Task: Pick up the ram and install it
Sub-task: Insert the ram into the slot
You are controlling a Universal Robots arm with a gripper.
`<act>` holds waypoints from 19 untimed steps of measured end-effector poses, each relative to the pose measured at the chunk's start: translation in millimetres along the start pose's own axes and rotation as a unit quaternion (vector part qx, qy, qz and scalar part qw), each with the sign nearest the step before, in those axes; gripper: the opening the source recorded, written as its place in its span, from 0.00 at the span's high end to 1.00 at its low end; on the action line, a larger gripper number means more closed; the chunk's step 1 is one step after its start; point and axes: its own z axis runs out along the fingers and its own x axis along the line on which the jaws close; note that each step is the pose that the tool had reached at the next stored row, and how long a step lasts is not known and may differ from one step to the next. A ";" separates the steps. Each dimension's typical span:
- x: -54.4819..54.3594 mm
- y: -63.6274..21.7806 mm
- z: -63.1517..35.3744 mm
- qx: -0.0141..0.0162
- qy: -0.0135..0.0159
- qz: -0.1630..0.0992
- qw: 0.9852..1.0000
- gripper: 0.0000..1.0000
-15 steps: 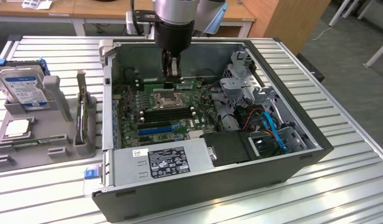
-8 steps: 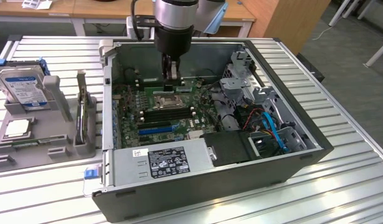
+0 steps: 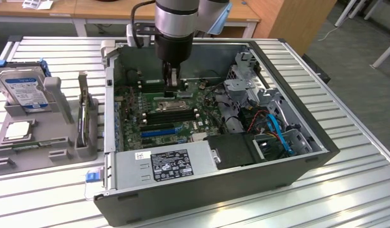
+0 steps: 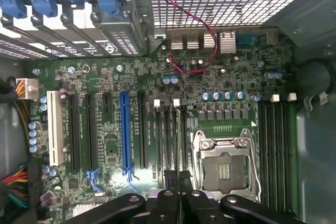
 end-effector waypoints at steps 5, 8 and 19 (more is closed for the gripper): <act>0.2 1.1 9.1 0.000 0.000 0.000 1.000 0.88; 0.2 1.1 14.6 0.000 0.000 0.000 1.000 0.88; 0.4 0.9 34.6 0.000 0.000 0.000 1.000 0.88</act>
